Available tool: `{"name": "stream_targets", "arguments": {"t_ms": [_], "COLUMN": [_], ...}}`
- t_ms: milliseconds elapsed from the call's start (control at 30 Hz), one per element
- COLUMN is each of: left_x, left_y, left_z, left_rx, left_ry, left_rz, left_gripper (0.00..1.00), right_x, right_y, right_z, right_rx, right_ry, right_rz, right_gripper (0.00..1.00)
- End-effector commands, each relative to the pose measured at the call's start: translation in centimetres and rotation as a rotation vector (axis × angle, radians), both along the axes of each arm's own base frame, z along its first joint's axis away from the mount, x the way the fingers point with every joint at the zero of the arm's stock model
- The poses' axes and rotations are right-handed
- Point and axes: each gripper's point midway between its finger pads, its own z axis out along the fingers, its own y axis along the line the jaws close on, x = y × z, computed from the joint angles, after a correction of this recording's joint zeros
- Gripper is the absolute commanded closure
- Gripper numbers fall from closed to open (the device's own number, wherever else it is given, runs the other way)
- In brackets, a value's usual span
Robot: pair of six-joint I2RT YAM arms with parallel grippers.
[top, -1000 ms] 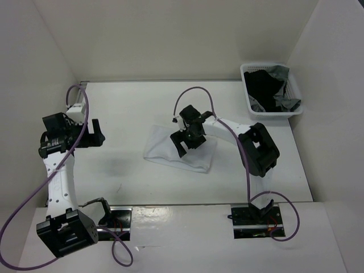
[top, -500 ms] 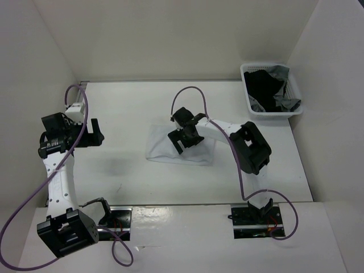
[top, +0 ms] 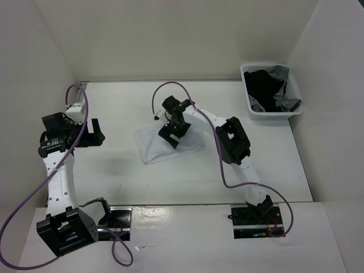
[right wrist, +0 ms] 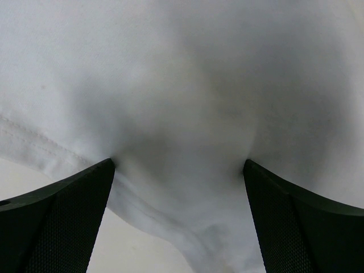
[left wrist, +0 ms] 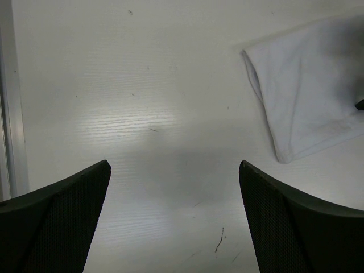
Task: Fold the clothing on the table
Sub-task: Fold the skirt
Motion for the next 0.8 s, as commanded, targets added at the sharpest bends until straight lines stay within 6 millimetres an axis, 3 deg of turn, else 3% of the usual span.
{"name": "stream_targets", "arguments": {"t_ms": [0, 167, 267, 367, 400, 433, 467, 500, 600, 633, 767], "left_x": [0.4, 0.4, 0.3, 0.0, 0.2, 0.5, 0.6, 0.7, 1.5, 1.6, 3.2], "left_y": [-0.4, -0.7, -0.9, -2.0, -3.5, -4.1, -4.8, -6.2, -7.8, -8.1, -9.1], "left_z": [0.2, 0.3, 0.2, 0.2, -0.3, -0.1, 0.1, -0.7, -2.1, -2.6, -5.3], "left_rx": [-0.010, -0.015, -0.020, -0.043, -0.071, -0.060, -0.066, -0.087, -0.108, -0.115, -0.199], "left_ry": [-0.026, -0.033, -0.029, -0.025, -0.010, -0.022, -0.022, -0.001, 0.048, 0.050, 0.128], "left_rz": [-0.035, -0.055, -0.070, -0.146, -0.214, -0.265, -0.304, -0.379, -0.483, -0.521, -0.609], "left_gripper": [0.01, 0.01, 0.01, 0.01, 0.01, 0.01, 0.01, 0.01, 0.01, 0.01, 0.02], "right_x": [-3.1, -2.1, -1.1, -0.6, -0.7, -0.6, -0.6, -0.7, -1.0, -0.8, -1.2], "right_y": [-0.5, -0.1, 1.2, 2.9, 3.1, 3.8, 3.9, 4.1, 4.2, 3.7, 0.7], "right_z": [-3.9, -3.9, -2.5, 1.3, 2.3, 4.9, 6.2, 8.9, 12.1, 14.6, 15.9], "right_rx": [-0.046, -0.058, -0.013, 0.073, 0.094, 0.143, 0.165, 0.201, 0.255, 0.287, 0.312], "right_ry": [0.196, 0.182, 0.143, 0.103, 0.095, 0.063, 0.045, 0.007, -0.046, -0.091, -0.121], "right_rz": [0.262, 0.311, 0.317, 0.302, 0.307, 0.298, 0.303, 0.300, 0.285, 0.266, 0.218], "right_gripper": [0.02, 0.02, 0.02, 0.02, 0.02, 0.02, 0.02, 0.02, 0.02, 0.02, 0.02]}}
